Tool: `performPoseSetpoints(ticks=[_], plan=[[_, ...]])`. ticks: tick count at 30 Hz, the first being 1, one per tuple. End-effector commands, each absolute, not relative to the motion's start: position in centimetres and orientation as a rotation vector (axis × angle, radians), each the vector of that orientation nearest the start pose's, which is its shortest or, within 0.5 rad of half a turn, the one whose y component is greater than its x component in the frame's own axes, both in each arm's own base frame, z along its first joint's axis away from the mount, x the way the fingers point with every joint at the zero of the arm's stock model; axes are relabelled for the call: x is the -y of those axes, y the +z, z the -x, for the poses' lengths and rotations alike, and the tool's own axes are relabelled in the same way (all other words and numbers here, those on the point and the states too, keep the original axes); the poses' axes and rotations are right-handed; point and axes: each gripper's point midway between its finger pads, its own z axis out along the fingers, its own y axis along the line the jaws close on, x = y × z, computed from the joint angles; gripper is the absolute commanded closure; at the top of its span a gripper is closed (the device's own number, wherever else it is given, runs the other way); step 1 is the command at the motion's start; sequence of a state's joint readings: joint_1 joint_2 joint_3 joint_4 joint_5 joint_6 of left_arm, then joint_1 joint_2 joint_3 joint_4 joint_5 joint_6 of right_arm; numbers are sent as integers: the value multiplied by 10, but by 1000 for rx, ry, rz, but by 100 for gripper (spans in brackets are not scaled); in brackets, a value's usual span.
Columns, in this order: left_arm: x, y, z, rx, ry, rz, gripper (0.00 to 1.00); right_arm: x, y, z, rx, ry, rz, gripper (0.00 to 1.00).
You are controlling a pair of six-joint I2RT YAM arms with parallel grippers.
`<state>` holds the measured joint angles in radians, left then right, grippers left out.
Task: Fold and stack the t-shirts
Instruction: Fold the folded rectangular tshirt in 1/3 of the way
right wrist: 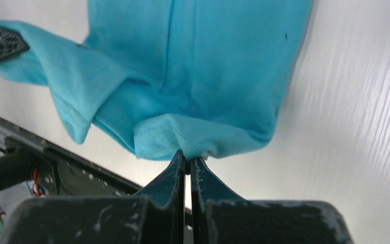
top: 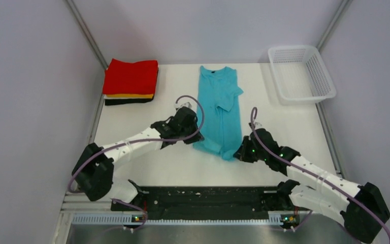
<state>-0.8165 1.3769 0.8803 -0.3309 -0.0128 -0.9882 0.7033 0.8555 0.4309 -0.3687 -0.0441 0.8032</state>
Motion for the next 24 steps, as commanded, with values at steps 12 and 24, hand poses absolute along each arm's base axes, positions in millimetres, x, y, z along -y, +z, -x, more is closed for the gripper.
performPoseSetpoints(ticks=[12,24], plan=[[278,104,-379,-2616,-710,242,99,-182,146,-335,-2103,632,-224,100],[282,100,-432,-2587,-817,179,94,-180,133,-400,-2085,653,-171,100]])
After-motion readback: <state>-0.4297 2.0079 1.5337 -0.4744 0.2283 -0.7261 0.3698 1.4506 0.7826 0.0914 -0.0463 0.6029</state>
